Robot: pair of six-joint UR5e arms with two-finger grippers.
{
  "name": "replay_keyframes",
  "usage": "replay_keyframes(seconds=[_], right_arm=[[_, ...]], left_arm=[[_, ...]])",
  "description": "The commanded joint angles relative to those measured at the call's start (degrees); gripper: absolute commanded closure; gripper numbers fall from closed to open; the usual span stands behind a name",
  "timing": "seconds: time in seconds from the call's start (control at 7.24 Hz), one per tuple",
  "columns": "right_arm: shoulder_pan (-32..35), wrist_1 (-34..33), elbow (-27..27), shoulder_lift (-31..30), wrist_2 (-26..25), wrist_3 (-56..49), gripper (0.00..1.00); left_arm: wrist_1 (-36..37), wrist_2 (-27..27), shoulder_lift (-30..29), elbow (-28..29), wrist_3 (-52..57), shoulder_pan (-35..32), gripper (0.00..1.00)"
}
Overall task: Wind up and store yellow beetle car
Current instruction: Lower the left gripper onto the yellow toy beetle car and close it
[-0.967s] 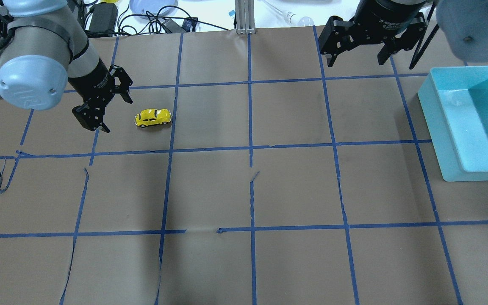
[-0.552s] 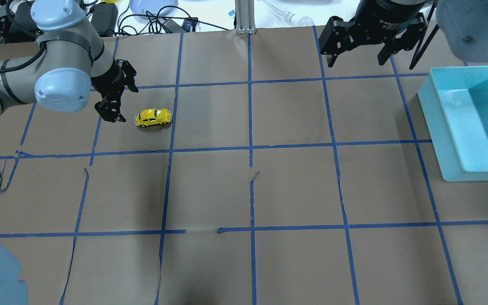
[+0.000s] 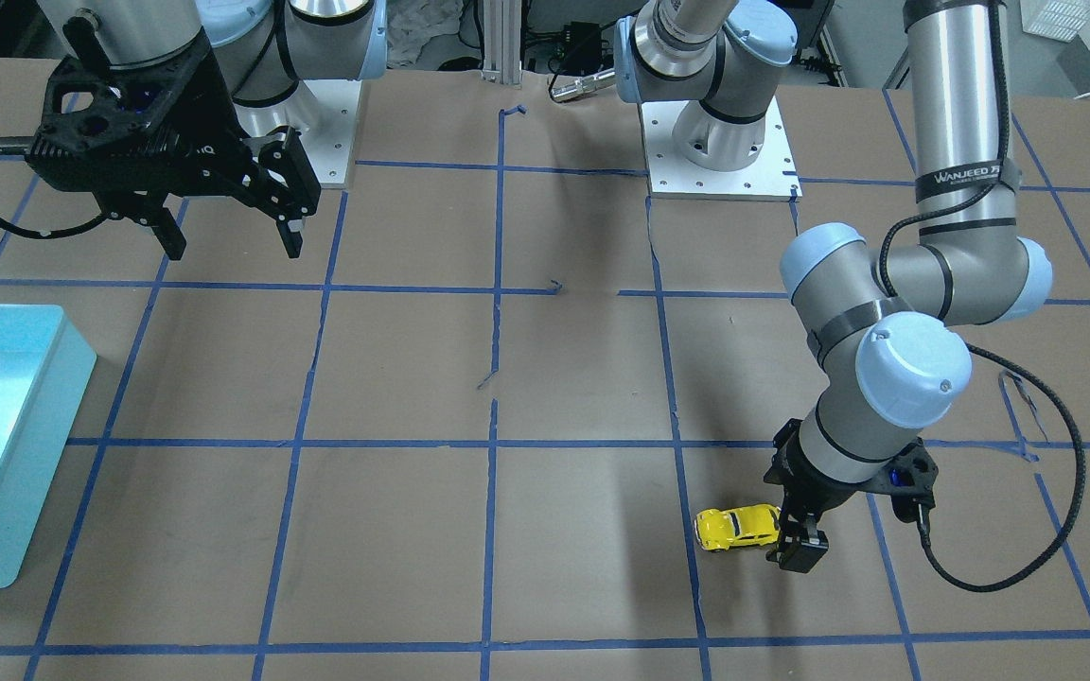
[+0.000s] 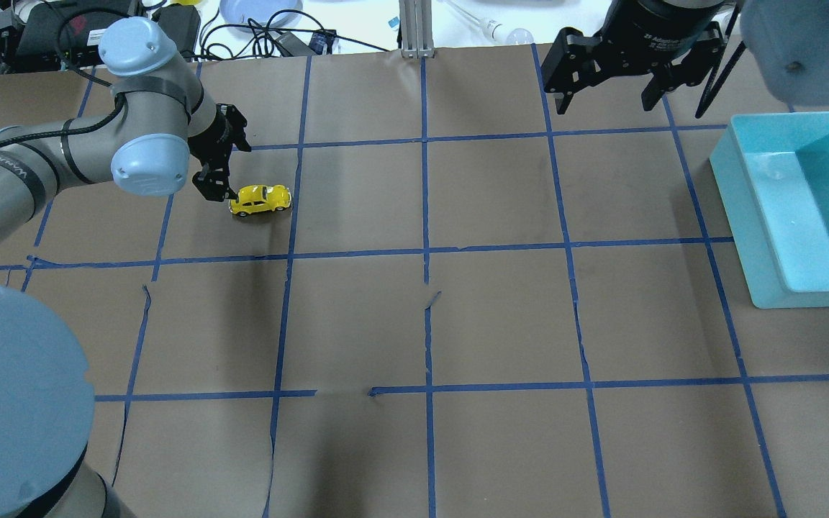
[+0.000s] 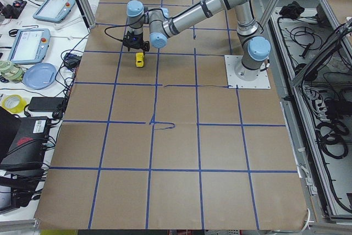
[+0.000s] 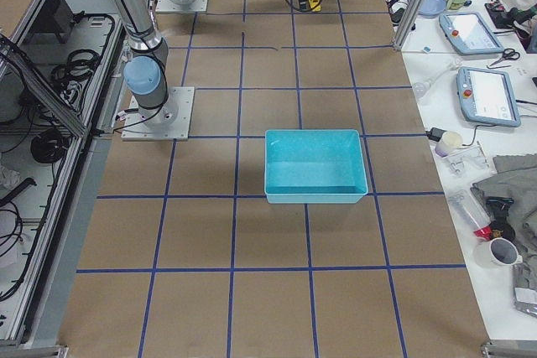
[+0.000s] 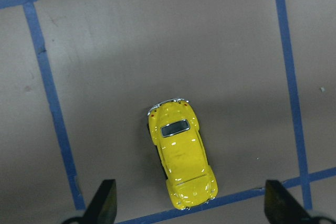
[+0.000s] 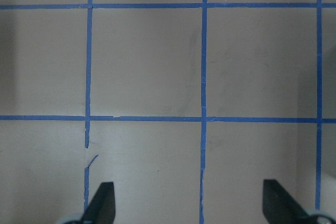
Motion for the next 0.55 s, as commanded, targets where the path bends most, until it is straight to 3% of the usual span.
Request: replay_keyframes(seconds=[0.0,0.41], right_arm=[[0.0,0.0,0.0,0.0,-0.1,0.0,0.00],[0.0,0.0,0.0,0.0,0.0,0.0,0.00]], left_arm=[[1.1,0.0,-2.5,-0.2,-2.7,0.0,0.00],[1.0,-0.6,-3.7,-0.3,-8.0,0.0,0.00]])
